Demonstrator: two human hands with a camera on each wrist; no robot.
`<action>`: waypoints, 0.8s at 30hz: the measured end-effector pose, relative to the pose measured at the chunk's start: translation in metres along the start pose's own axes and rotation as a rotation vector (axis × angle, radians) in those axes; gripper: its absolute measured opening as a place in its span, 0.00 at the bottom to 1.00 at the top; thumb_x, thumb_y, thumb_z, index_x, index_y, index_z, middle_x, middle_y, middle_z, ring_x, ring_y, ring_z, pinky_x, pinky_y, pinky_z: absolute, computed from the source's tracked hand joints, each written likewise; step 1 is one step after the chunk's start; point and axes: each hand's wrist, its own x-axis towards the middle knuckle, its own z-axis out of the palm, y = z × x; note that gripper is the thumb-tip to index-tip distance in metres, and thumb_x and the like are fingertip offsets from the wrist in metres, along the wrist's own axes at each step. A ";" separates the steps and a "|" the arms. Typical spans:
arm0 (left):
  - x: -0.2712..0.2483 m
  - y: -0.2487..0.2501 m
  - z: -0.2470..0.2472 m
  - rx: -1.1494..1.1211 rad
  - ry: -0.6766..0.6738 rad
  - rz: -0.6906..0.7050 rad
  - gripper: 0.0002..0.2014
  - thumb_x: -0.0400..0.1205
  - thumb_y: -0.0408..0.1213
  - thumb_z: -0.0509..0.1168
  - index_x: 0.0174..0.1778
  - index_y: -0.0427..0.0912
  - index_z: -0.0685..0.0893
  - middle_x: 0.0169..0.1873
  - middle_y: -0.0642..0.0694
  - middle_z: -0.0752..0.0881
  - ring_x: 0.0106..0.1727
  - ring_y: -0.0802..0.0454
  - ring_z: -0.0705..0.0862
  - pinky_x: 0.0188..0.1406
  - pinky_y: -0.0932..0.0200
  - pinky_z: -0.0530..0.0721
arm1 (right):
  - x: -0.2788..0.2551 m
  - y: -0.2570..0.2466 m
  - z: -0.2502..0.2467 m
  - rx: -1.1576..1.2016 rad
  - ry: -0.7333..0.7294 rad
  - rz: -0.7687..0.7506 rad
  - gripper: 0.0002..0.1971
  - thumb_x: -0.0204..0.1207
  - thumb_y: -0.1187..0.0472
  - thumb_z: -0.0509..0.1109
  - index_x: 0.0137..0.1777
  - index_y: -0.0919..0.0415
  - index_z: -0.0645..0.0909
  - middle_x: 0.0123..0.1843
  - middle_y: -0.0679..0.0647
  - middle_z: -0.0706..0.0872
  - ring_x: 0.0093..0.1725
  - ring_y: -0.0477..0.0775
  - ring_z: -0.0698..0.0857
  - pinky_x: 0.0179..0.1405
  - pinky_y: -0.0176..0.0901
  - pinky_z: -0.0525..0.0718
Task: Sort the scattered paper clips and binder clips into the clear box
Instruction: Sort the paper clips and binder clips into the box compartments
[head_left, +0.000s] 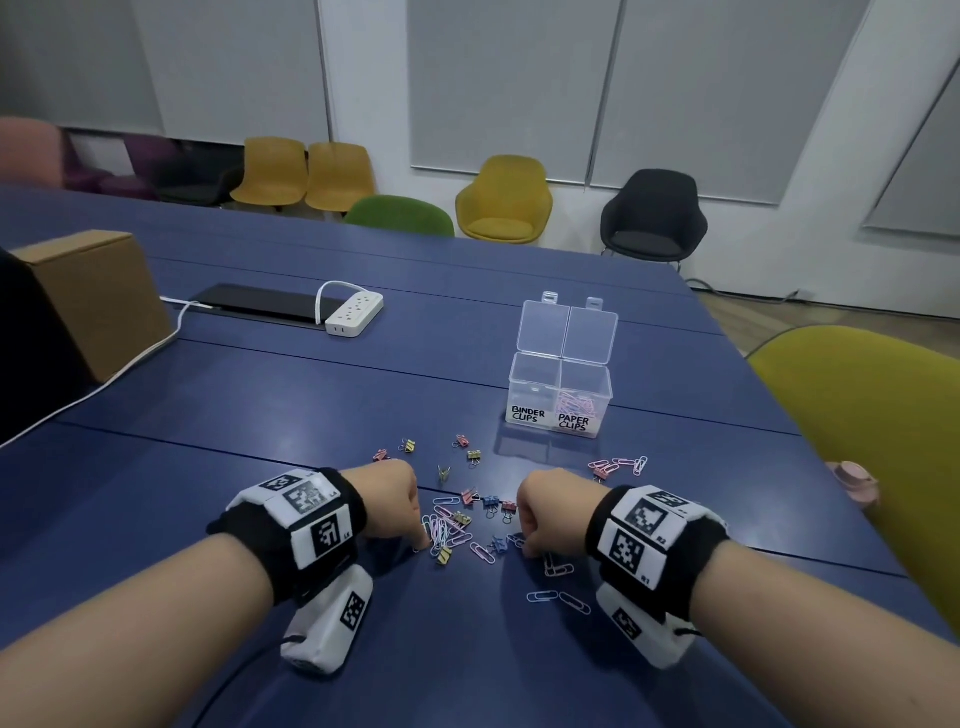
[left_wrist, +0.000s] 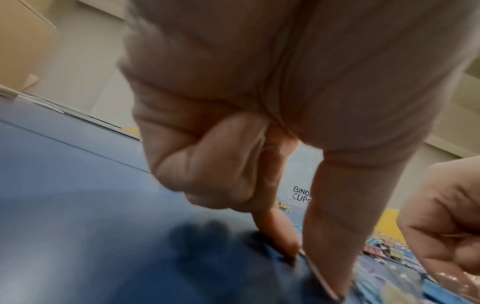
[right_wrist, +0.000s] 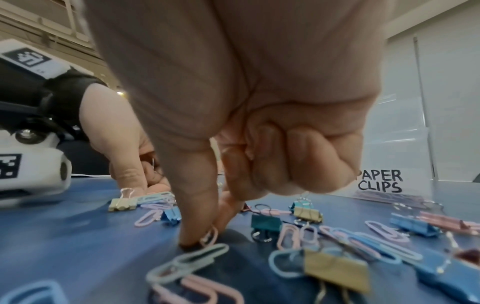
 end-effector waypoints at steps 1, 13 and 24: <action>0.000 0.002 0.000 0.005 -0.005 0.005 0.08 0.73 0.43 0.74 0.35 0.44 0.84 0.25 0.50 0.79 0.27 0.53 0.76 0.29 0.65 0.77 | 0.000 0.000 0.000 -0.002 0.002 -0.006 0.12 0.68 0.55 0.77 0.46 0.63 0.86 0.46 0.58 0.91 0.48 0.60 0.89 0.51 0.53 0.89; -0.005 0.004 0.001 -0.184 -0.037 -0.093 0.09 0.81 0.32 0.55 0.36 0.39 0.75 0.34 0.42 0.78 0.25 0.53 0.69 0.22 0.64 0.69 | 0.000 -0.006 -0.001 -0.095 -0.004 -0.038 0.08 0.68 0.63 0.68 0.30 0.59 0.73 0.29 0.55 0.77 0.33 0.59 0.77 0.36 0.44 0.81; 0.005 -0.007 -0.019 -1.527 -0.178 -0.103 0.11 0.81 0.32 0.55 0.32 0.40 0.71 0.22 0.47 0.74 0.16 0.57 0.72 0.08 0.70 0.66 | -0.013 0.052 -0.019 1.767 0.026 0.019 0.11 0.75 0.69 0.56 0.32 0.57 0.68 0.27 0.52 0.72 0.21 0.47 0.65 0.20 0.35 0.63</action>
